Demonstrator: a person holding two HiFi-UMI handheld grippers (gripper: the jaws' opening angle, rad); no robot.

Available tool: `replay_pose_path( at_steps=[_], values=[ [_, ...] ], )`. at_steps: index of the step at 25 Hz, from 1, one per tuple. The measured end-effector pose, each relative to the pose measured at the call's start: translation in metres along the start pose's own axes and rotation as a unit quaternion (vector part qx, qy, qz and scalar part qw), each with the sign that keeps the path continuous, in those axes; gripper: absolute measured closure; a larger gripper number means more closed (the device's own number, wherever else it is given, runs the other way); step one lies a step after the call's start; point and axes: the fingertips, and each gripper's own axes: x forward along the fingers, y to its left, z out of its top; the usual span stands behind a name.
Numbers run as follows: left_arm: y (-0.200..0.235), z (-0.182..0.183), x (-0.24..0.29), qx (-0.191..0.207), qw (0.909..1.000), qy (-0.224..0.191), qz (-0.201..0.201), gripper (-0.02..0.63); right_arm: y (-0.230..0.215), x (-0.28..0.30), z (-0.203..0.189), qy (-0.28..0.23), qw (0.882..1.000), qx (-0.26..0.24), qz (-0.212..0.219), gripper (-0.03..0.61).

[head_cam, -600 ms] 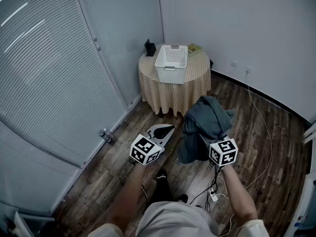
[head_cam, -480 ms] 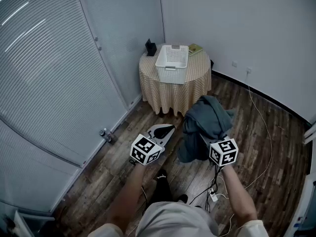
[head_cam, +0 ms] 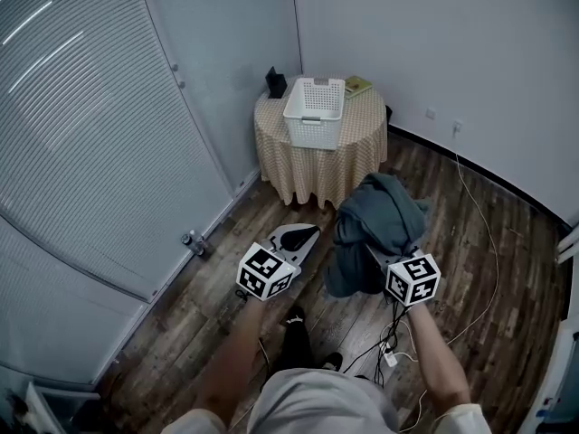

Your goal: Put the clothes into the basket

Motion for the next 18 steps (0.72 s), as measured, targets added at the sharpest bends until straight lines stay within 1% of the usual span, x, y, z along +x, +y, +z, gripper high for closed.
replay_pose_path(
  at_steps=[3,7,10,14,18],
  values=[
    [0.0,-0.002,-0.001,0.002,1.0,0.005,0.006,0.603,0.004,0.0,0.002,-0.007,1.0,-0.008,0.017,0.301],
    [0.015,-0.003,-0.003,0.006,0.9999,0.006,0.01,0.603,0.007,0.018,0.007,-0.008,1.0,-0.018,0.021,0.301],
    [0.039,-0.003,0.003,-0.001,0.9999,-0.004,0.011,0.603,0.003,0.039,0.008,-0.007,0.999,-0.015,0.029,0.301],
    [0.075,-0.007,0.019,-0.001,1.0,0.005,0.008,0.603,-0.01,0.068,0.01,0.0,1.0,-0.007,0.024,0.301],
    [0.114,0.001,0.038,0.01,0.9999,0.009,0.003,0.603,-0.029,0.095,0.014,0.001,1.0,0.004,0.014,0.301]
  ],
)
